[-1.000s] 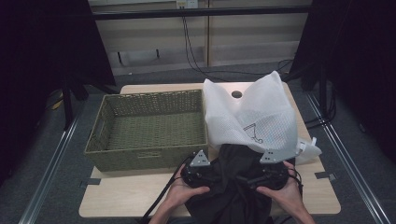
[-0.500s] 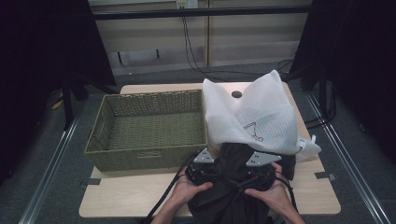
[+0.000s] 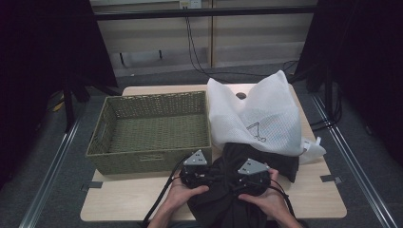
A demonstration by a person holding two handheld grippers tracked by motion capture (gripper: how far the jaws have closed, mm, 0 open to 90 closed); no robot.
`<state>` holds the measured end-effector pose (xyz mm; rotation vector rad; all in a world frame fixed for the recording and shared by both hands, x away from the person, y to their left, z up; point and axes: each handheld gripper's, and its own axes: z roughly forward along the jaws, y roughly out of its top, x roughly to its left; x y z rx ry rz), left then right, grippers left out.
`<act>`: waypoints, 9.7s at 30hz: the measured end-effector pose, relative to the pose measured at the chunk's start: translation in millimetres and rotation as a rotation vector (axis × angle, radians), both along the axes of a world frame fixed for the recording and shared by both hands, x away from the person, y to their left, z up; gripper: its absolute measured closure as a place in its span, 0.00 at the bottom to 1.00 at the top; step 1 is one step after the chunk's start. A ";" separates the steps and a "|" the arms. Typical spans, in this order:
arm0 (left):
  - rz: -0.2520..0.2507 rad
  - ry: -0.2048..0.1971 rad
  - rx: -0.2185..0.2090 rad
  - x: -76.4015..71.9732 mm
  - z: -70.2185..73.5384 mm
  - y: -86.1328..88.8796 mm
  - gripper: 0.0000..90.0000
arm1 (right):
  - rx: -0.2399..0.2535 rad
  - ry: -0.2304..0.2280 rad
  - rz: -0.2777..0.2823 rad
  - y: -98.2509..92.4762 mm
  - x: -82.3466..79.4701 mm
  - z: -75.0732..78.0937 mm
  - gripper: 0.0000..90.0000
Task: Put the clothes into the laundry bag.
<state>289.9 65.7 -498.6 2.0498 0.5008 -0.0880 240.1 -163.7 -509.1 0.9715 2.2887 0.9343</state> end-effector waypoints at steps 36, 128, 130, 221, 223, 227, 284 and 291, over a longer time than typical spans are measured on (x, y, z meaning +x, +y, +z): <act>0.024 -0.063 -0.070 -3.4 11.7 -32.1 0.68 | 0.523 0.051 0.108 -115.4 -25.7 79.3 0.77; -0.118 -0.111 -0.008 -34.1 0.0 -40.6 0.97 | 0.248 -0.003 -0.196 -79.2 120.0 42.7 0.74; -0.113 -0.105 -0.001 -32.9 -0.9 -39.3 0.97 | 0.264 0.007 -0.176 -79.3 118.4 37.3 0.71; -0.049 -0.139 -0.101 -29.0 36.9 -15.2 0.83 | 0.332 0.111 0.102 -87.6 28.2 32.2 0.31; -0.084 -0.115 -0.076 -29.1 29.9 -26.0 0.85 | 0.311 0.138 0.132 -79.6 24.0 23.5 0.28; -0.124 -0.092 -0.047 -30.5 16.8 -37.4 0.83 | 0.259 0.164 0.162 -70.0 23.1 8.4 0.21; -0.122 -0.115 0.175 -3.4 -4.9 -118.3 1.00 | 0.256 0.145 0.011 -89.4 70.4 21.5 0.90; -0.166 -0.109 0.127 -12.8 3.0 -105.8 1.00 | 0.251 0.157 -0.004 -88.1 88.1 21.9 0.89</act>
